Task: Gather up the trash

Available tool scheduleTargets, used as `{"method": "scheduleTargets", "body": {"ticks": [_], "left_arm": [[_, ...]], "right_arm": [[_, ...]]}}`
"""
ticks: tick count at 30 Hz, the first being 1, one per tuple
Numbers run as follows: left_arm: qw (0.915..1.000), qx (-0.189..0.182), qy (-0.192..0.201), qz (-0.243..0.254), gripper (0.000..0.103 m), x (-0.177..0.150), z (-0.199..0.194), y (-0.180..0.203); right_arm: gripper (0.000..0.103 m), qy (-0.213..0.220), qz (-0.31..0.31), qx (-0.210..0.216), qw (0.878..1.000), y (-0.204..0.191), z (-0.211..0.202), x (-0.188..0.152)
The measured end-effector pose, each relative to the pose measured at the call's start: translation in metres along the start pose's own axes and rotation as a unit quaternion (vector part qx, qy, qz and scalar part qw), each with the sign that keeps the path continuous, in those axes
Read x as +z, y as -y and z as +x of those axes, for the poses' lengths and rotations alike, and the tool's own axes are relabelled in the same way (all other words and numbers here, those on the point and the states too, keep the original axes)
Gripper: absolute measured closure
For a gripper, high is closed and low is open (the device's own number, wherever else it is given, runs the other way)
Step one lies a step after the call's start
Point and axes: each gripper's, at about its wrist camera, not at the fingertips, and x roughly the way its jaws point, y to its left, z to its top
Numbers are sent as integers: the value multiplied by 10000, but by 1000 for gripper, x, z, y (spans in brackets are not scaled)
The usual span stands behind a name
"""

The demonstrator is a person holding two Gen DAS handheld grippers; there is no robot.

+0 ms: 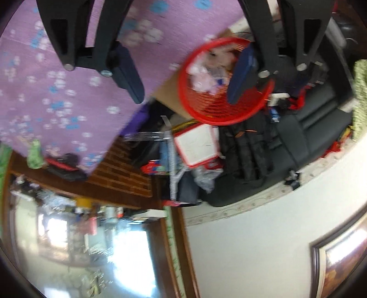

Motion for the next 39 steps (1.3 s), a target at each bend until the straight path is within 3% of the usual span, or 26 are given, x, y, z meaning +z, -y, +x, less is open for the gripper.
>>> {"method": "scheduleTargets", "body": {"ticks": [6, 17, 22, 26, 33, 39], "left_arm": [[9993, 238, 233, 192, 2, -6, -35, 17], [9930, 802, -18, 862, 0, -49, -82, 60], [9918, 1028, -140, 745, 0, -66, -98, 68], [9930, 926, -69, 733, 0, -76, -113, 75], [9936, 718, 497, 718, 0, -74, -137, 84], [9925, 736, 431, 876, 0, -77, -129, 90]], "right_arm": [[15, -139, -14, -560, 9983, 28, -30, -34], [9, 57, -47, -1419, 9899, 58, -115, -108], [8, 149, 94, -1629, 9865, 68, -146, -131], [8, 102, 136, -1692, 9854, 67, -155, -146], [8, 41, 102, -1793, 9837, 63, -154, -155], [8, -8, 56, -1831, 9831, 61, -148, -155]]}}
